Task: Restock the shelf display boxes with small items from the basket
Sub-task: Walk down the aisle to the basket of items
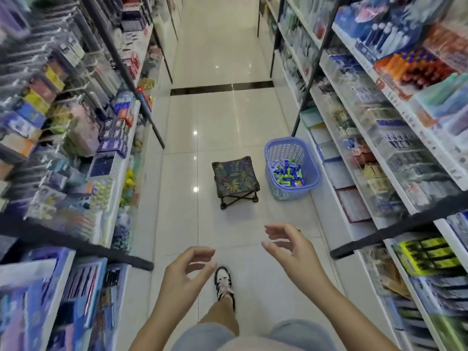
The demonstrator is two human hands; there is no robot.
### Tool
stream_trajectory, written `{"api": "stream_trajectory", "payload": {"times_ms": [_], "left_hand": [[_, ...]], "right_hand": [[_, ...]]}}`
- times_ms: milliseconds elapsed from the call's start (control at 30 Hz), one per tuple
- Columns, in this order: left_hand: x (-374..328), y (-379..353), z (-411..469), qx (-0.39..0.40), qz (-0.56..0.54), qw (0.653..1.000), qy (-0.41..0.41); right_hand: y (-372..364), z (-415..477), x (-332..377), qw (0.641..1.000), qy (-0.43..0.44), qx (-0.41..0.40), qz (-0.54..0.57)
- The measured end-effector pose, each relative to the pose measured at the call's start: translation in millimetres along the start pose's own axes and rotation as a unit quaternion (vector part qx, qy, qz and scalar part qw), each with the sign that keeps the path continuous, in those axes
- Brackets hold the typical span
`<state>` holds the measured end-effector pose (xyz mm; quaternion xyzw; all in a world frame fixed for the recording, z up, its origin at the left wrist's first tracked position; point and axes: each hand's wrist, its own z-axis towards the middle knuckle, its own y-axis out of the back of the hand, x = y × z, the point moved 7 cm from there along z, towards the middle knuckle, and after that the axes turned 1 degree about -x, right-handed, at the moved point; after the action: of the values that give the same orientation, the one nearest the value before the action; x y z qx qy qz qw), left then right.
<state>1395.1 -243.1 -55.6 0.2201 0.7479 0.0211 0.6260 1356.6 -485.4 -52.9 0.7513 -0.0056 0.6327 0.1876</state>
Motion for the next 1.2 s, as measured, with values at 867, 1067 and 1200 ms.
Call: {"api": "stream_trajectory", "payload": {"times_ms": [867,1067,1200], "left_hand": [[-172.9,-179.6,525.0,0.252,0.016,0.967,-0.039],[-195.8,-249.4,615.8,0.325,0.102,0.935,-0.096],[-191.9,-294.5,663.0,0.388,0.169,0.9,-0.109]], "right_hand": [[170.9,391.1,-47.2,0.956,-0.152,-0.247,0.037],[221.5,440.0,-74.8,0.938,-0.198,-0.283,0.037],[230.7,461.6,-107.4,0.92,-0.246,-0.302,0.047]]}}
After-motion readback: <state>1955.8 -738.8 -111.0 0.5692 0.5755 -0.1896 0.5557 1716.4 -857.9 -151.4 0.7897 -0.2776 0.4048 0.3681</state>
